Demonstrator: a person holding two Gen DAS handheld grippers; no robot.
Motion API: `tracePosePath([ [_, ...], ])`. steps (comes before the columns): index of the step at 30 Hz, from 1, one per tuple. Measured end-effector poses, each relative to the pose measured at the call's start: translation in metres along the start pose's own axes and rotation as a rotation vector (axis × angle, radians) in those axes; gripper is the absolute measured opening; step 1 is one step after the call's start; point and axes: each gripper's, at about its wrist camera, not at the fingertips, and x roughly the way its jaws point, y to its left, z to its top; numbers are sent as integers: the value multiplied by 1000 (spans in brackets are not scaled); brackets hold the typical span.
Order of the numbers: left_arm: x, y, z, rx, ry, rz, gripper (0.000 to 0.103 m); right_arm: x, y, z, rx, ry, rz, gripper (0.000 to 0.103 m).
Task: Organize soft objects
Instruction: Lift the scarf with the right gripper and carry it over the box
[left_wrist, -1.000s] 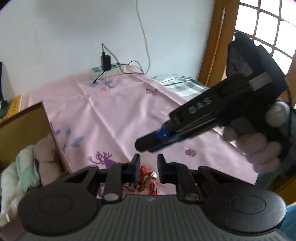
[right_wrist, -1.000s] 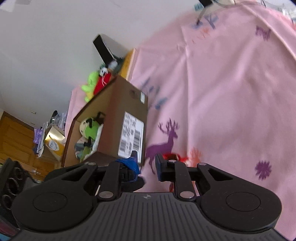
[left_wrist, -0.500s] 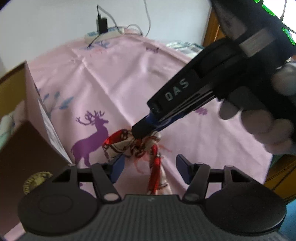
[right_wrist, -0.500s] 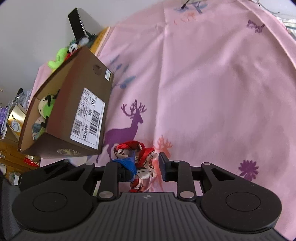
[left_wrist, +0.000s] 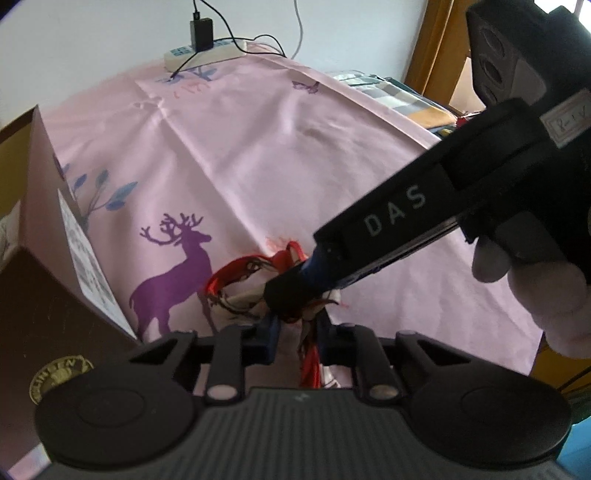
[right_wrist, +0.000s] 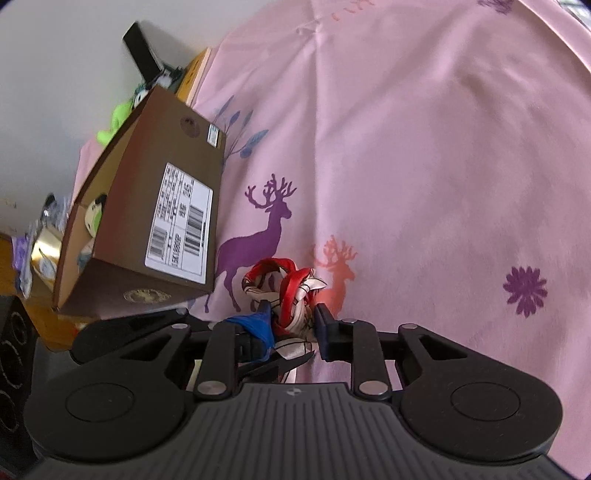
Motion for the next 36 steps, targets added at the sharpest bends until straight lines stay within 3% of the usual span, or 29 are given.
tracePosePath([
  [11,-30,-3,22,52,-24,8,13,-27,15,-3,44,-122,44,3],
  [21,-94,13,47,95,-128,42,13,-61,62,9,7,-261,119,3],
  [30,-172,76,63,112,-268,108,13,-72,143,37,-62,-391,293,3],
  [36,-195,121,51,176,-263,152,13,-45,190,48,-72,-407,355,3],
])
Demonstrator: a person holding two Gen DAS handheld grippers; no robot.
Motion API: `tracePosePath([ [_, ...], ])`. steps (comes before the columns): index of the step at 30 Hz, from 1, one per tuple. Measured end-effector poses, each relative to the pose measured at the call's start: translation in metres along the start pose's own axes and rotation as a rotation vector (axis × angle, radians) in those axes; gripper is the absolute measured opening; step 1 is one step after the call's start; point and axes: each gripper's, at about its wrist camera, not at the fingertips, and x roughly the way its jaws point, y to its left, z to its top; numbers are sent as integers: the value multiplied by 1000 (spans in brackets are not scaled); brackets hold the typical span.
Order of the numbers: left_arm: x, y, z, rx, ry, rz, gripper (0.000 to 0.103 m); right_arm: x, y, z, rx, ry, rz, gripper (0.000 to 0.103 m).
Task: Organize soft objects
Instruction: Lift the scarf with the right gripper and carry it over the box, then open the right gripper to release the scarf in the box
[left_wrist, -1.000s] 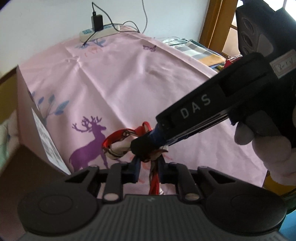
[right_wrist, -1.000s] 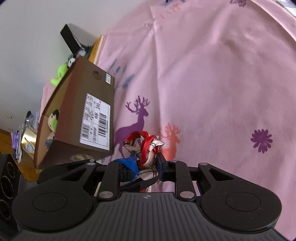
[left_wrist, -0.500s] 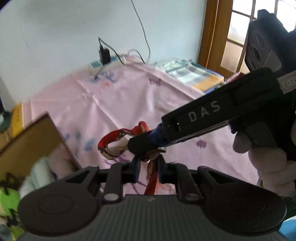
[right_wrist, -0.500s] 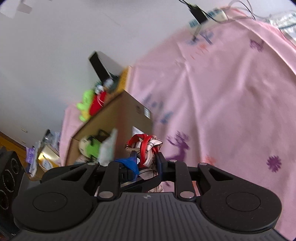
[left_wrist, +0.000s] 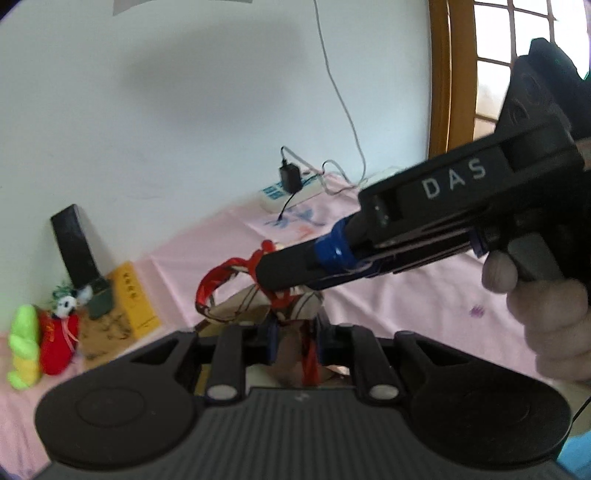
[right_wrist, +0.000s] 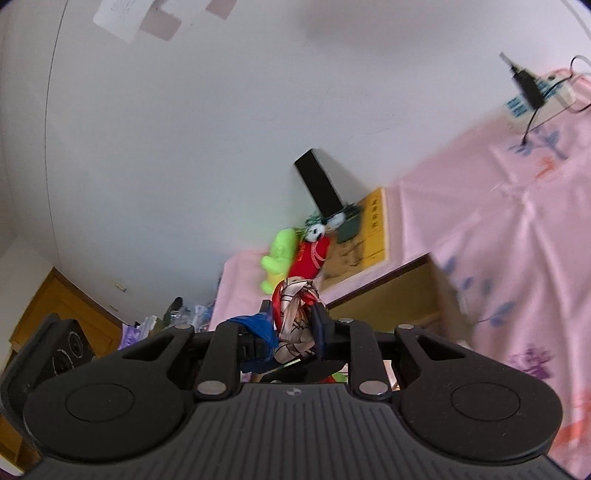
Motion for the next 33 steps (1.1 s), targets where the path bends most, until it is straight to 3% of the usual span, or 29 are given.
tracePosePath([
  [8,30,21,-42,81,114,-80,13,46,6,-30,-33,66,-121,3],
  [19,67,2,-74,199,206,-284,13,50,1,-66,-218,111,-471,3],
  [26,90,26,-76,102,239,-343,14,46,-12,-61,-187,85,-565,6],
  [33,93,39,-83,17,282,-376,16,47,-8,-61,-212,111,-571,9],
])
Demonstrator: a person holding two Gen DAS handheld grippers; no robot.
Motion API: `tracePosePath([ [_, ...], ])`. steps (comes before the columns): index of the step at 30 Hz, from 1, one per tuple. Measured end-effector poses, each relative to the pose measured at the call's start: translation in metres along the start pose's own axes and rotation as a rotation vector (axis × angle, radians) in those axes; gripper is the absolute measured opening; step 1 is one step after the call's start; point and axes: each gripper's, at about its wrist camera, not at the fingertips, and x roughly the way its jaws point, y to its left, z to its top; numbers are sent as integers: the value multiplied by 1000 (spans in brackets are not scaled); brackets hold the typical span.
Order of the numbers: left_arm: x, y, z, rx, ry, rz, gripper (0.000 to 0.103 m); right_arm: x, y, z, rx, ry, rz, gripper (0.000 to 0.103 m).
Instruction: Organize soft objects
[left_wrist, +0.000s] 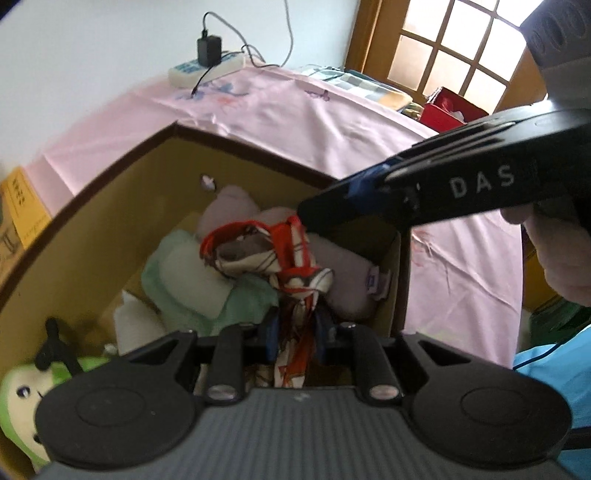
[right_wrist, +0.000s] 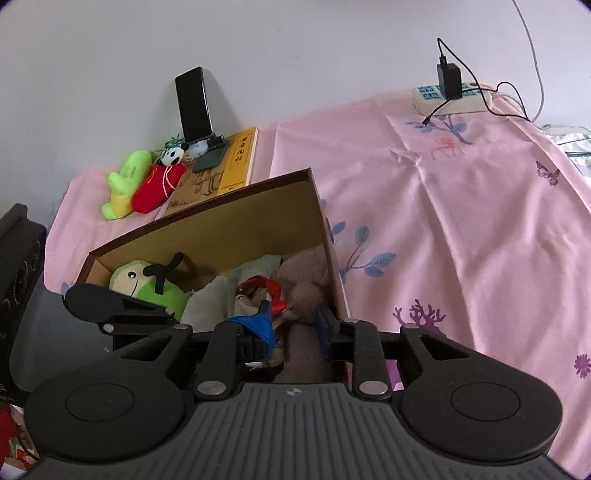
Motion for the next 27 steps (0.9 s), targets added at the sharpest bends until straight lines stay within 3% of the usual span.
tracePosePath([
  [3,3,6,0,-46,9,-5,25,1,-2,1,20,10,16,9],
  [5,-1,7,-1,-66,-1,0,54,0,-2,2,26,9,23,9],
  [6,-4,6,-1,-73,-10,16,57,-1,-1,3,22,5,19,9],
  [12,-24,0,-6,-99,-35,79,57,-13,1,6,14,-34,29,9],
  [16,-49,-12,-3,-122,-108,117,60,-23,2,8,20,-65,48,9],
  [20,-74,-23,2,-176,-169,222,61,-38,3,10,22,-113,66,9],
  [27,-88,-43,5,-298,-197,443,61,-55,16,8,-66,-187,34,9],
])
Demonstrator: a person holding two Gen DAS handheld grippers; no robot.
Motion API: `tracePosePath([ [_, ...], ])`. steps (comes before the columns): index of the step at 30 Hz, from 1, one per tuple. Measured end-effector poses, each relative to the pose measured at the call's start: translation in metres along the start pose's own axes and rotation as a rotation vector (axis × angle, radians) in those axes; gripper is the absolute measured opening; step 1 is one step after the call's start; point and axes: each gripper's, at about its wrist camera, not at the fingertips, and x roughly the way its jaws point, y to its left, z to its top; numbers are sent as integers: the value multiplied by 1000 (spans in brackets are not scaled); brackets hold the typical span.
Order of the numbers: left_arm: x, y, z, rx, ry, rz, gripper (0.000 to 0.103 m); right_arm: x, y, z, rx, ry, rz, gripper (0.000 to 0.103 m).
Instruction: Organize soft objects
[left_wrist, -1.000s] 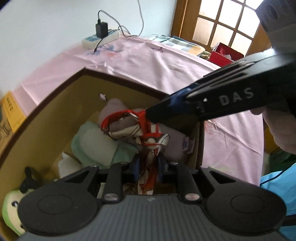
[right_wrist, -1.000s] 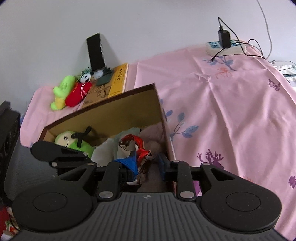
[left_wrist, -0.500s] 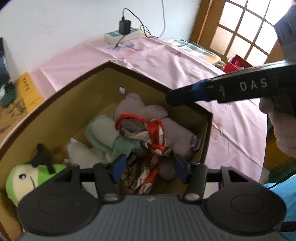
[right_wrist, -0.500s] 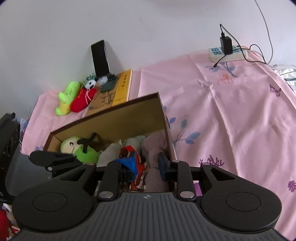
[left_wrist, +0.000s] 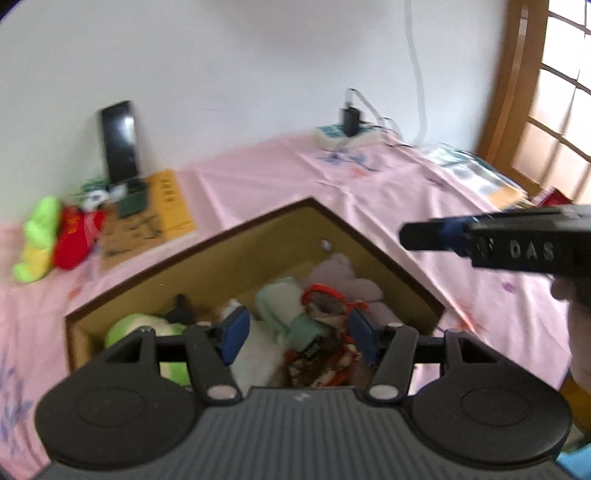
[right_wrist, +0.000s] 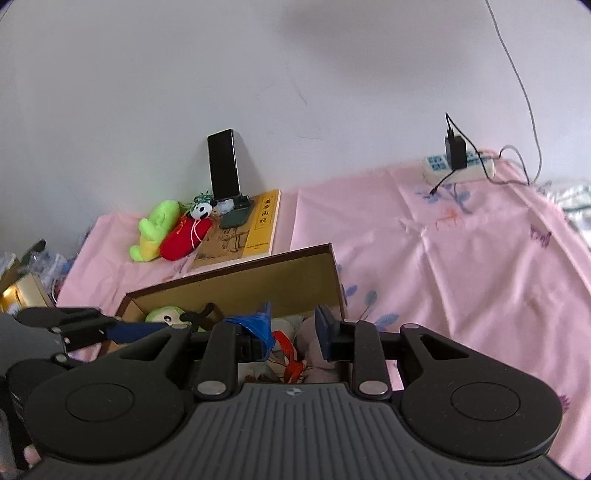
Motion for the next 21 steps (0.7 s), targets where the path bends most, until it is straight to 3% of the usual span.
tracePosePath([
  [12,-12,-8,-14,-216,26,313,67,0,12,-17,-66,48,-77,10],
  [21,-25,-22,-21,-301,37,498,68,0,16,-16,-151,71,-35,11],
])
